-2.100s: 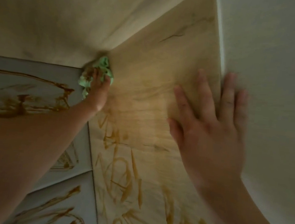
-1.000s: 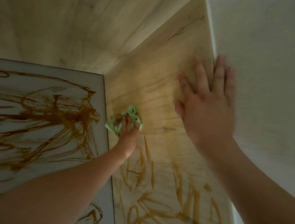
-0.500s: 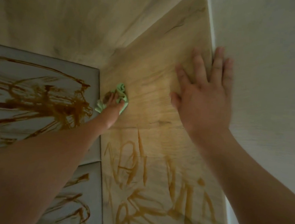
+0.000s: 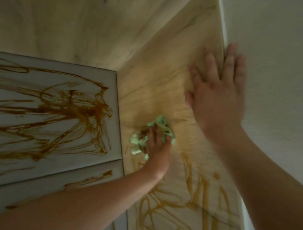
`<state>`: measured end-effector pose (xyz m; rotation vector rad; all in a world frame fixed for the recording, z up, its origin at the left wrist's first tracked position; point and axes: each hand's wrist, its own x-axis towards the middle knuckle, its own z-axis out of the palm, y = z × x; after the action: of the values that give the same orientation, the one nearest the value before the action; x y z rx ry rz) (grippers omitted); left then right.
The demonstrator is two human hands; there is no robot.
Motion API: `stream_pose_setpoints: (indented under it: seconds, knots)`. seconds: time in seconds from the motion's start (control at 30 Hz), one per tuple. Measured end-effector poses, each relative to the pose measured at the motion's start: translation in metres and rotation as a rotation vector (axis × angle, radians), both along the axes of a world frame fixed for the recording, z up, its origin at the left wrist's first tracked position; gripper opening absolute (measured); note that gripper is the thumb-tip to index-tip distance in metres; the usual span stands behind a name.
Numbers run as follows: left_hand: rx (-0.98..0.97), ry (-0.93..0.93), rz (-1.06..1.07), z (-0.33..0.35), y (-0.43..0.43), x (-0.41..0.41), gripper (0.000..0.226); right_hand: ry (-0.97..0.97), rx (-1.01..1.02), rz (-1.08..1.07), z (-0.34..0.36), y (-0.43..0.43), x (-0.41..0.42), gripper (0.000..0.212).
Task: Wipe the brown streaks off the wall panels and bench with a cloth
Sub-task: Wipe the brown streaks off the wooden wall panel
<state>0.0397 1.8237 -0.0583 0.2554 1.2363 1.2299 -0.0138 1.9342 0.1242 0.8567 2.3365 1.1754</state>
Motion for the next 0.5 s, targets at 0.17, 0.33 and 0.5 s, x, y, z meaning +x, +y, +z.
stream_pose_setpoints:
  seconds: [0.17,0.33,0.5]
  knots:
    - [0.221,0.117,-0.028,-0.006,-0.009,0.0,0.064,0.049,-0.043,-0.007,-0.002,0.003,0.002,0.064]
    - [-0.275,-0.153,-0.039,-0.118,0.028,-0.026,0.07,0.036,-0.016,-0.008,-0.003,0.004,0.004,0.065]
    - [-0.477,-0.306,-0.012,-0.174,0.022,-0.017,0.069,0.097,-0.037,0.028,-0.005,0.007,0.007,0.057]
